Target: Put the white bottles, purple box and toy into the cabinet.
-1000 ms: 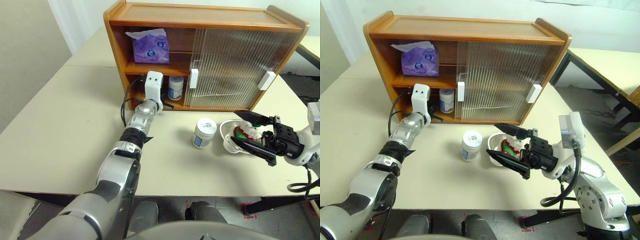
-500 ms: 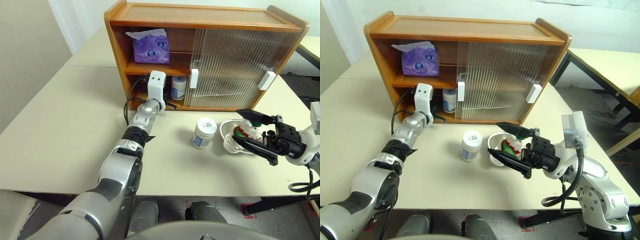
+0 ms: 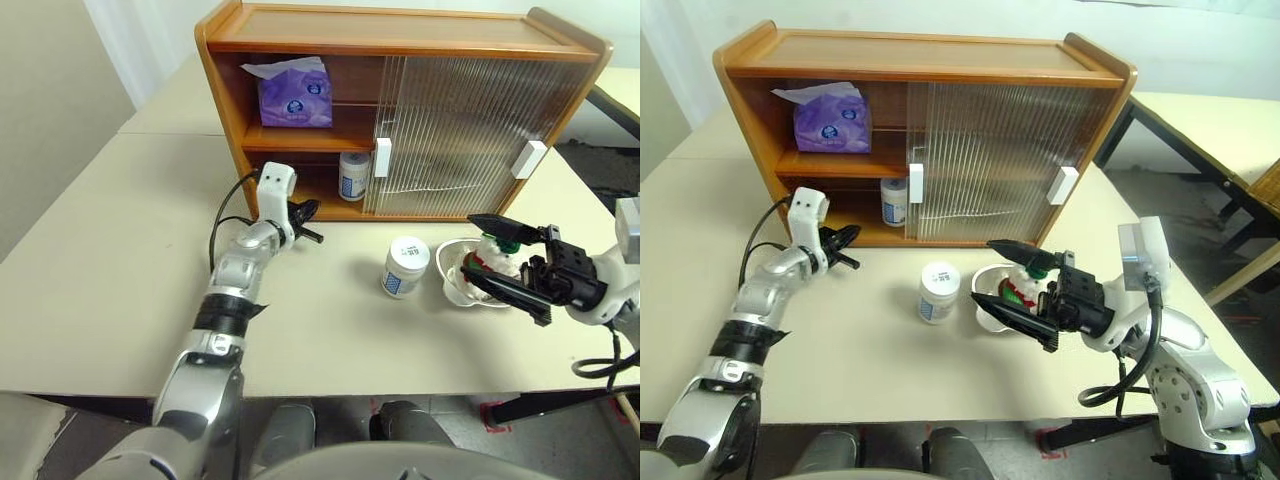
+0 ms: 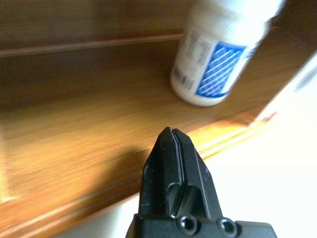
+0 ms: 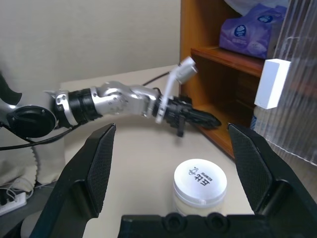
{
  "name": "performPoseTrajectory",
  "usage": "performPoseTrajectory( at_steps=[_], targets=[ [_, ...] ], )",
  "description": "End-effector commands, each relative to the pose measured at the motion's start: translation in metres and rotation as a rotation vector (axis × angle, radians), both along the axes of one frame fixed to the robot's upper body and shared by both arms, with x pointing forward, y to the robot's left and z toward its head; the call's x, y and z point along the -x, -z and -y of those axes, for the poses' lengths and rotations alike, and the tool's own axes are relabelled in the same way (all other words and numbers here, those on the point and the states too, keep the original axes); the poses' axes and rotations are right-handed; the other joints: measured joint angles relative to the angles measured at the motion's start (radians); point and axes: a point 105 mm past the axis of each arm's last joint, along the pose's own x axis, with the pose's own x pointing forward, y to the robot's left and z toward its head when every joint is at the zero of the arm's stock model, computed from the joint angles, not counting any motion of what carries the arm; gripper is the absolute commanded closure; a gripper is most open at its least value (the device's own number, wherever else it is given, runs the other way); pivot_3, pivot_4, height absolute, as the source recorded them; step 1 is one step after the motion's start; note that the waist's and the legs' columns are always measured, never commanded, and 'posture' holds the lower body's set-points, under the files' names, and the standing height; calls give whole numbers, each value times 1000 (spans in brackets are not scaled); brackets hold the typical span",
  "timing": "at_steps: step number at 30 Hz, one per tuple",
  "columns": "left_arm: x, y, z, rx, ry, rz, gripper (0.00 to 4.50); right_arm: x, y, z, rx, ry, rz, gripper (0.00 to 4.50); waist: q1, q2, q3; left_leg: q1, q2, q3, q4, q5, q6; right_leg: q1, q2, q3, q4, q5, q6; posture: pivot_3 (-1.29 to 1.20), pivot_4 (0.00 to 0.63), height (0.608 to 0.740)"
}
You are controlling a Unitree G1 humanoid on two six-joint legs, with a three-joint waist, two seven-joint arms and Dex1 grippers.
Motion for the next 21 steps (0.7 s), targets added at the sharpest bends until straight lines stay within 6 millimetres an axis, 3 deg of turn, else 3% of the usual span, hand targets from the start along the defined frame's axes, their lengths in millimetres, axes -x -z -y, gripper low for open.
performPoseTrajectory(
  at_steps=[1,3,6,13,21],
  targets=[
    [20,-6,8,51,213,8,4086,-1,2,0,1,-11,-15,0,5,0,0,0,0,0,0,0,0,0,0,0,0,0,-1,72,15,740],
    [32,-8,11,58,336,17,3580,0,4,0,2,-19,-23,0,8,0,0,1,1,-1,0,-2,-1,0,0,0,0,1,-3,70,17,740],
    [47,-8,14,-4,516,45,2484,1,4,0,3,-26,-26,0,14,0,0,0,2,-4,0,-5,-2,-2,0,0,1,4,-11,68,17,740],
    [69,1,24,-88,795,50,47,5,5,6,42,-12,-42,0,16,2,-1,-7,3,-8,0,-5,-4,-8,0,-1,2,5,-13,47,14,740],
    [81,19,42,-153,938,28,19,10,10,12,85,5,-54,0,12,3,-3,-15,4,-9,1,-5,-4,-16,0,-1,3,2,-7,24,11,740]
  ],
)
